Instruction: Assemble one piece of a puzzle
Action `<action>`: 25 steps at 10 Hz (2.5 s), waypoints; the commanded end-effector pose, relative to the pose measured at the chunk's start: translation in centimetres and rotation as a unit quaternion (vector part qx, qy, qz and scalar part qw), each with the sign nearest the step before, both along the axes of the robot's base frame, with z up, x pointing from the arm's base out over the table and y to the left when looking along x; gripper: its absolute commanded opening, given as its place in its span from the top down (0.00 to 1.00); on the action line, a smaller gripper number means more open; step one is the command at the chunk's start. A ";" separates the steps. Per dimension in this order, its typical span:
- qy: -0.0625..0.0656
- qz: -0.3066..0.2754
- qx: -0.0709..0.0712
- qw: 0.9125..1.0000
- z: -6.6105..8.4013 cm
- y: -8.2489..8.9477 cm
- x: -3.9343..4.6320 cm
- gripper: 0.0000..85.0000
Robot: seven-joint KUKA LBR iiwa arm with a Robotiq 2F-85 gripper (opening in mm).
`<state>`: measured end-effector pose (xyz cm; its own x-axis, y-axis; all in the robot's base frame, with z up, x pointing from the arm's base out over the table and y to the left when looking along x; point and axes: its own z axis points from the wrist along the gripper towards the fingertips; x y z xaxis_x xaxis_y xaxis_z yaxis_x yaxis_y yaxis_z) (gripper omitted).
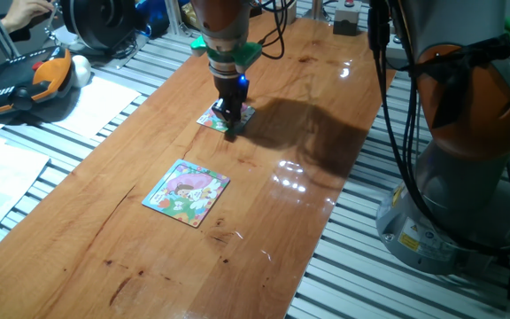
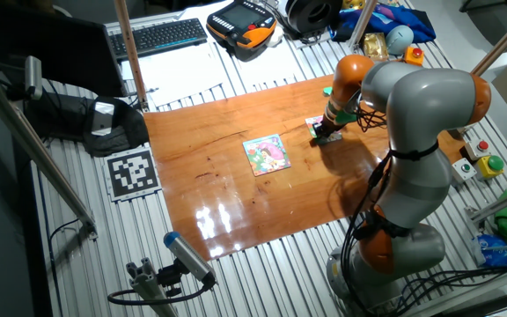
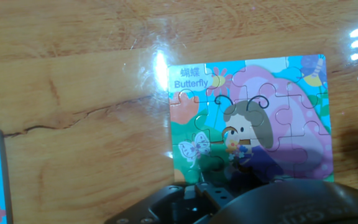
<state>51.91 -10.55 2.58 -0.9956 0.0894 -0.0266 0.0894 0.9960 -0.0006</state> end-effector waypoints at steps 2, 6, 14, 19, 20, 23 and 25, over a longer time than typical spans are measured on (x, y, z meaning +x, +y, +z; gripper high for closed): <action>-0.001 -0.001 0.000 1.000 0.0 0.0 0.01 0.40; -0.004 -0.001 -0.002 1.000 0.2 0.0 0.14 0.40; 0.003 0.021 -0.010 1.000 1.2 0.1 0.44 1.00; 0.000 0.039 -0.010 0.999 1.1 0.1 0.83 1.00; 0.000 0.040 -0.010 0.999 0.9 0.0 0.93 1.00; 0.000 0.040 -0.006 0.999 0.6 0.0 1.21 1.00; 0.000 0.040 -0.007 0.999 0.6 0.1 1.34 1.00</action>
